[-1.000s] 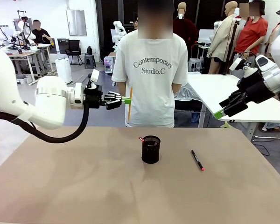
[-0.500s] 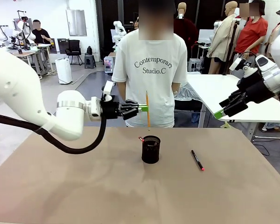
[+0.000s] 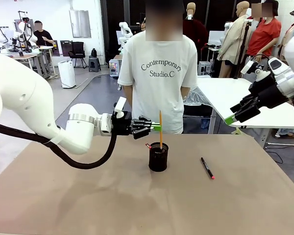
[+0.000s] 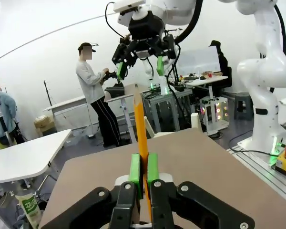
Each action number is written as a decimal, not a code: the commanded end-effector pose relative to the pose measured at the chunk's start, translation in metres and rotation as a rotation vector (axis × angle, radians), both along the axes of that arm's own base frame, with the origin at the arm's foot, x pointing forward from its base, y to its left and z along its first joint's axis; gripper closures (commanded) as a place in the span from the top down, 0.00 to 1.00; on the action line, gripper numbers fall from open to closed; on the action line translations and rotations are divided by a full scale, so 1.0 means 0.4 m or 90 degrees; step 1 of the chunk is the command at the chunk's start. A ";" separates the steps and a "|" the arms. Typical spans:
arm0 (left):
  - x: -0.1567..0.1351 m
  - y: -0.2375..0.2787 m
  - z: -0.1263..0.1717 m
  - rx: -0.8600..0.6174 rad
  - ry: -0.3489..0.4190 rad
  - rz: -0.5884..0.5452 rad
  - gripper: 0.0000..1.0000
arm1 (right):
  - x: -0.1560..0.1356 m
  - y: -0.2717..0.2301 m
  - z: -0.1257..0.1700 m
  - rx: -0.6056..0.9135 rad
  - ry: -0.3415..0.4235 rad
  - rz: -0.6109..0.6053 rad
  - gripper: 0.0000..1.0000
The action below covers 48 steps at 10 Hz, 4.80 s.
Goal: Place the pens into the pen holder.
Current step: Pick up a writing instrument from the table and place it into the Pen holder.
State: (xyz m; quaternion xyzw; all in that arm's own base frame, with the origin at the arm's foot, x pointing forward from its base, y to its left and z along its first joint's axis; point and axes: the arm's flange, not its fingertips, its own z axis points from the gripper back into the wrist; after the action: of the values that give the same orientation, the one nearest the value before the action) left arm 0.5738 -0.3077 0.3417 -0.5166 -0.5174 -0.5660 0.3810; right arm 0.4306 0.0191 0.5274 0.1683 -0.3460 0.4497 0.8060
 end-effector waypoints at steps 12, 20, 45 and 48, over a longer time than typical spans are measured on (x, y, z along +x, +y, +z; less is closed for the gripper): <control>0.082 0.013 -0.044 0.010 -0.052 0.076 0.80 | 0.004 -0.001 0.001 0.018 -0.007 0.004 1.00; 0.084 0.017 -0.038 0.025 -0.042 0.068 1.00 | 0.004 -0.001 0.001 0.018 -0.007 0.004 1.00; 0.018 0.455 0.329 0.528 -0.041 0.189 1.00 | 0.004 -0.001 0.001 0.018 -0.007 0.004 1.00; 0.036 0.452 0.327 0.519 -0.054 0.184 1.00 | 0.004 -0.001 0.001 0.018 -0.007 0.004 1.00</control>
State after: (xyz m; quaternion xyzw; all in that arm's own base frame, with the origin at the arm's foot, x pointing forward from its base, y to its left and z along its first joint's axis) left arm 0.5882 -0.1264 0.4729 -0.2293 -0.3366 -0.6822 0.6072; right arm 0.4306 0.0193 0.5274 0.1681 -0.3459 0.4499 0.8060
